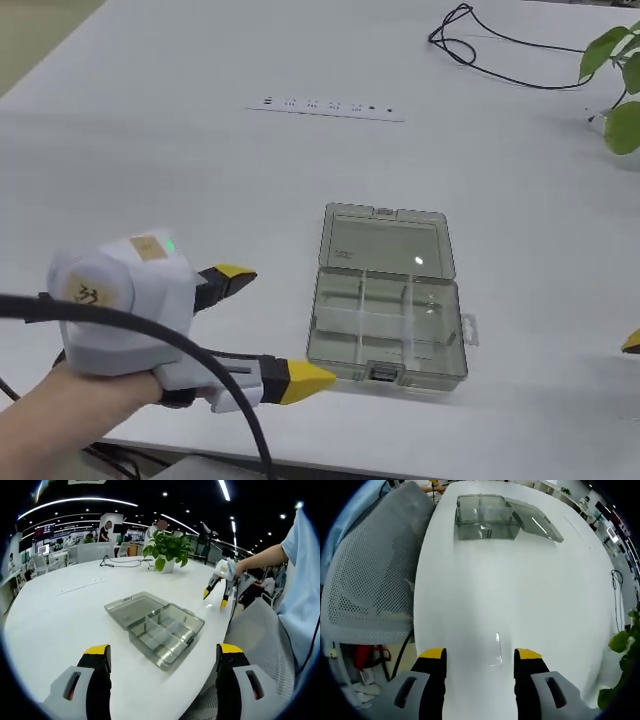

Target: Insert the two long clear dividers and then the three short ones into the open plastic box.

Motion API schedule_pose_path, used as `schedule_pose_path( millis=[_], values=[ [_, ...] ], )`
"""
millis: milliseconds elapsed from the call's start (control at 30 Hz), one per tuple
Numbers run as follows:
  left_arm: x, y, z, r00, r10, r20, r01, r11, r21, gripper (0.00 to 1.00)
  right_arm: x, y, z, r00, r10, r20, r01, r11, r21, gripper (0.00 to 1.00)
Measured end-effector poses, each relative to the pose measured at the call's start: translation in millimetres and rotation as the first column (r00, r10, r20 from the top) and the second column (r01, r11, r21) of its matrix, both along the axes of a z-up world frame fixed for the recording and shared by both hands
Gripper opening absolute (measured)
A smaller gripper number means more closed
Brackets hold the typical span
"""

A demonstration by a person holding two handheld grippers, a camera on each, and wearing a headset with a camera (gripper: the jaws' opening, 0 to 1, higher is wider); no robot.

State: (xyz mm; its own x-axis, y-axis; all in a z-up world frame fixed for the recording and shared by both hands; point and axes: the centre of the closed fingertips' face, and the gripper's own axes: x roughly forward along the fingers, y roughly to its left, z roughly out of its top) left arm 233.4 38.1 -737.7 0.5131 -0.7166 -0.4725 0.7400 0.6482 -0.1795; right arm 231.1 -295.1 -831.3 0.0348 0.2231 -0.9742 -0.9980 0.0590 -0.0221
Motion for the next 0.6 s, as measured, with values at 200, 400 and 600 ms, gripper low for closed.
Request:
schedule_pose_path(
  millis=[200,400,600],
  values=[
    [-1.2,-1.0,-3.0,1.000,-0.005,-0.010,0.005,1.000,0.000,0.88,0.1,-2.3,-6.4,0.998,0.061,-0.019,-0.061,0.997,-0.045,0.48],
    [0.6,-1.1,-3.1,1.000,-0.011,-0.011,0.011,1.000,0.003,0.87,-0.5,-5.5,-9.9,0.996,0.075,-0.039,-0.078,0.995,-0.061,0.44],
    [1.8,-0.4,-6.1,1.000,-0.010,-0.018,0.011,1.000,0.003,0.87,3.2,-6.3,-10.1,0.997,0.077,-0.017,-0.078,0.994,-0.070,0.39]
  ],
)
